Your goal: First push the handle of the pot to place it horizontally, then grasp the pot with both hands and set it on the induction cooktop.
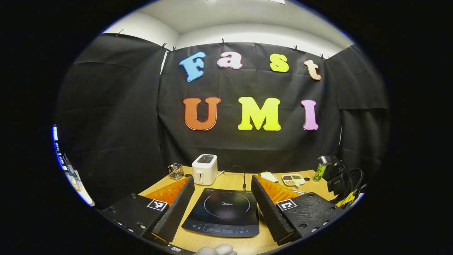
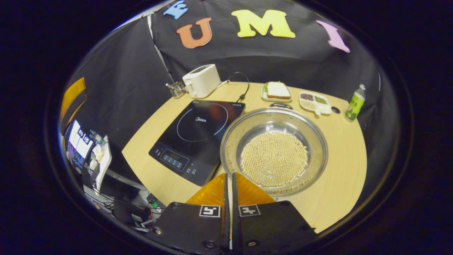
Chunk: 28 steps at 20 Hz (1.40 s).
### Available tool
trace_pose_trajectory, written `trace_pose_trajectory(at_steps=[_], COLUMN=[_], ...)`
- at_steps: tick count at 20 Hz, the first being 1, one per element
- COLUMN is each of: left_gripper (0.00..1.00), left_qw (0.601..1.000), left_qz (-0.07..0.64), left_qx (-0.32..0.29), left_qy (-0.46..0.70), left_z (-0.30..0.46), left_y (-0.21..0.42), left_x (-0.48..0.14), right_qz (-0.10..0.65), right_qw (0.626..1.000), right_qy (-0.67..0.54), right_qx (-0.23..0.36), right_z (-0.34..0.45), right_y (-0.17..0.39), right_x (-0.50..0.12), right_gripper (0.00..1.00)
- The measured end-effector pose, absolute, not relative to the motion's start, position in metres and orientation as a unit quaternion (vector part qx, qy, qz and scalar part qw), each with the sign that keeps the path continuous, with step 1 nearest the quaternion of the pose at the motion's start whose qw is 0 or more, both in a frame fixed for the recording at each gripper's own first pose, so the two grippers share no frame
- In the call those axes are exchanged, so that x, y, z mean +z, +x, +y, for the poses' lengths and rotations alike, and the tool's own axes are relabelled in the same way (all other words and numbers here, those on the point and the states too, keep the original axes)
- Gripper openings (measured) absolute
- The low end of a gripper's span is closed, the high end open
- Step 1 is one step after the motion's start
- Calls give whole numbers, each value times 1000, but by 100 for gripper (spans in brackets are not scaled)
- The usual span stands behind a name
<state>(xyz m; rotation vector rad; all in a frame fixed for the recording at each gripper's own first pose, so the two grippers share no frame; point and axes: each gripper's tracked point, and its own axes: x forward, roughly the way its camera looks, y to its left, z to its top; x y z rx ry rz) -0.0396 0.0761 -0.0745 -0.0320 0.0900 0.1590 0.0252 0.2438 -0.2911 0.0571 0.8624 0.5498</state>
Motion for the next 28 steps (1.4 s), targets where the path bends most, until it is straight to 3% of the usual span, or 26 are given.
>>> trace_pose_trajectory(at_steps=[1,2,6,17,19,20,25,28], left_gripper=[96,96,96,95,95,95,96,95], left_qw=[996,995,995,995,995,996,996,996], left_qz=[47,48,51,57,56,56,59,58], left_qx=[80,81,81,74,72,70,61,54], left_qy=[-18,-20,-21,-26,-28,-30,-36,-34], left_z=[76,77,77,74,73,73,66,61], left_y=[-40,-40,-37,-30,-28,-26,-21,-17], left_x=[-75,-78,-79,-82,-82,-82,-83,-82], right_qz=[423,430,448,484,490,492,497,497], right_qw=[866,860,850,842,841,841,845,848], right_qy=[28,26,6,2,5,10,16,19], right_qx=[267,272,278,240,230,226,198,182], right_z=[246,249,257,234,226,221,193,176], right_y=[22,19,11,16,12,10,12,15], right_x=[-302,-309,-331,-364,-370,-371,-377,-378], right_gripper=[0,4,4,0,4,0,4,0])
